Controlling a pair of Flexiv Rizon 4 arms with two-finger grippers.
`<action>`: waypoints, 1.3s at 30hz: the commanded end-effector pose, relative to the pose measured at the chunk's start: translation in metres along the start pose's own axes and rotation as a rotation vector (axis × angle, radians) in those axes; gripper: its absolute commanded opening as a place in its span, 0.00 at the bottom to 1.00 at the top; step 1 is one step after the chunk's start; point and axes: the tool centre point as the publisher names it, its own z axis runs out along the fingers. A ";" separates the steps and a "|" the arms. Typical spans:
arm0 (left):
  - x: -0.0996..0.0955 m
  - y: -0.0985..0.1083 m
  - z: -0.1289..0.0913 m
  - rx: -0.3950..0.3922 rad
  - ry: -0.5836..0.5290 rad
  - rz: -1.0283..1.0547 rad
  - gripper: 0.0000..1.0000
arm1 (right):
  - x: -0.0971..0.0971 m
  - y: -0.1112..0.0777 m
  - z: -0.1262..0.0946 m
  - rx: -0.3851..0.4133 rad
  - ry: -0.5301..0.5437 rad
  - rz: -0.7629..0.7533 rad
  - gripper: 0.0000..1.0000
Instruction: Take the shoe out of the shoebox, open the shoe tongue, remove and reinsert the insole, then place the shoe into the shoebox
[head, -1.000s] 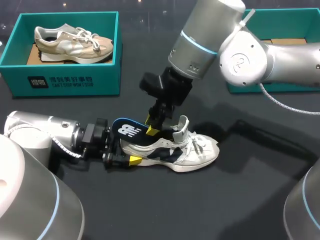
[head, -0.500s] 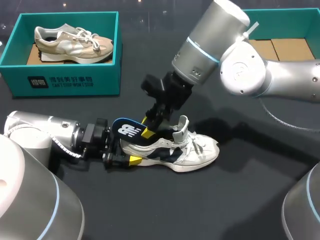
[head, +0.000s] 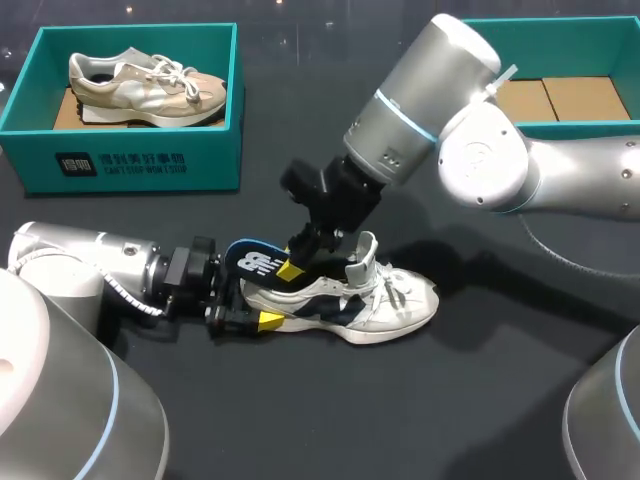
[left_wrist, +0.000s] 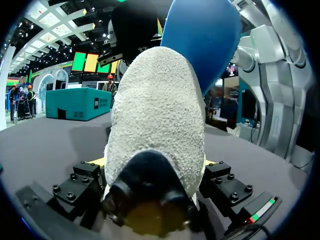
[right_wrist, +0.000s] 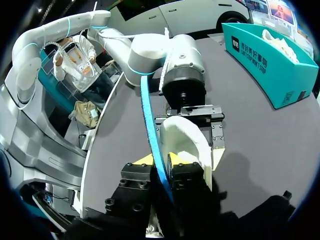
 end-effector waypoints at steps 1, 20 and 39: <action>0.000 0.001 0.001 0.000 -0.001 0.000 0.00 | 0.006 0.004 0.003 0.004 -0.016 -0.009 0.00; 0.000 0.001 0.001 0.000 -0.001 0.000 0.00 | 0.026 0.045 -0.004 0.026 -0.074 -0.133 0.00; 0.000 0.001 0.001 0.000 -0.001 0.000 0.00 | 0.041 0.107 -0.060 -0.302 -0.109 -0.085 0.00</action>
